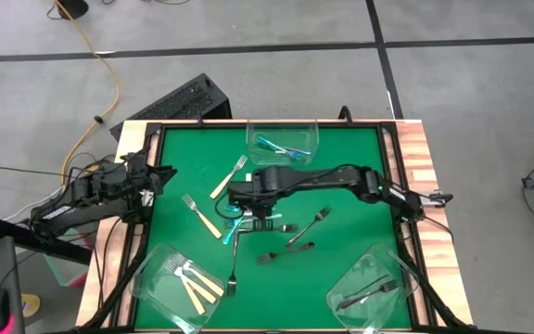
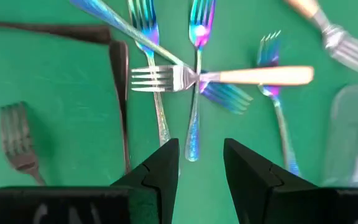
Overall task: Sort silverware by color (type)
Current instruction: Put the blue fork into the top transparent bin
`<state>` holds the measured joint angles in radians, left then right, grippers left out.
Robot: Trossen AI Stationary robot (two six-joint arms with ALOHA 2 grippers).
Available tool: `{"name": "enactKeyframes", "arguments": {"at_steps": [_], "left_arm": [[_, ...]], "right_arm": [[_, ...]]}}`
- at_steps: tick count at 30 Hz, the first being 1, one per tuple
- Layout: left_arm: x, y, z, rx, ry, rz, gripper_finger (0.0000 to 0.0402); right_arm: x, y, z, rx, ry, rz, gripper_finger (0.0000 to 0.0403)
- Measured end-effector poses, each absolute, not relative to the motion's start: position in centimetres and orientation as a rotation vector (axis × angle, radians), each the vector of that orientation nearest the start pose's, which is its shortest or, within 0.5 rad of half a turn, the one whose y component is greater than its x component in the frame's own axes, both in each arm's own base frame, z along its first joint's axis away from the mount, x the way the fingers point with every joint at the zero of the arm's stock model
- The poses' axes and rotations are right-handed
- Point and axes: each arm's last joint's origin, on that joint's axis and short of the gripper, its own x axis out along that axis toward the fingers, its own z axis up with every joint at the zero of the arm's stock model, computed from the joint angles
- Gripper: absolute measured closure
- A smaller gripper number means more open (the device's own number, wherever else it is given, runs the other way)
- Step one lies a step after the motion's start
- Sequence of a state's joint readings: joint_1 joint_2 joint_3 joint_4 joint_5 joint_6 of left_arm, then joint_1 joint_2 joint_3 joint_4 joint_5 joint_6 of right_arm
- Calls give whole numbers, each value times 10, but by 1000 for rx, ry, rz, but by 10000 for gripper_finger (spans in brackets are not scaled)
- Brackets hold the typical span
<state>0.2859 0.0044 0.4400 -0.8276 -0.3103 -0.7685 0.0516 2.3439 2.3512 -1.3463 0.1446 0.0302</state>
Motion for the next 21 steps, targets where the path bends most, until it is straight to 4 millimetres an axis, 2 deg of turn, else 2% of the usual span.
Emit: {"name": "enactKeyframes", "arguments": {"at_steps": [7, 13, 19, 21], "left_arm": [[36, 19, 224, -733, 175, 705, 226], [36, 19, 223, -731, 187, 713, 226], [36, 19, 223, -730, 187, 714, 226], [36, 19, 223, -730, 187, 714, 226]], "right_arm": [[486, 7, 217, 13, 1408, -44, 258], [489, -2, 210, 46, 1388, -41, 258], [490, 0, 211, 39, 1365, 10, 258], [489, -3, 203, 48, 1382, 14, 258]]}}
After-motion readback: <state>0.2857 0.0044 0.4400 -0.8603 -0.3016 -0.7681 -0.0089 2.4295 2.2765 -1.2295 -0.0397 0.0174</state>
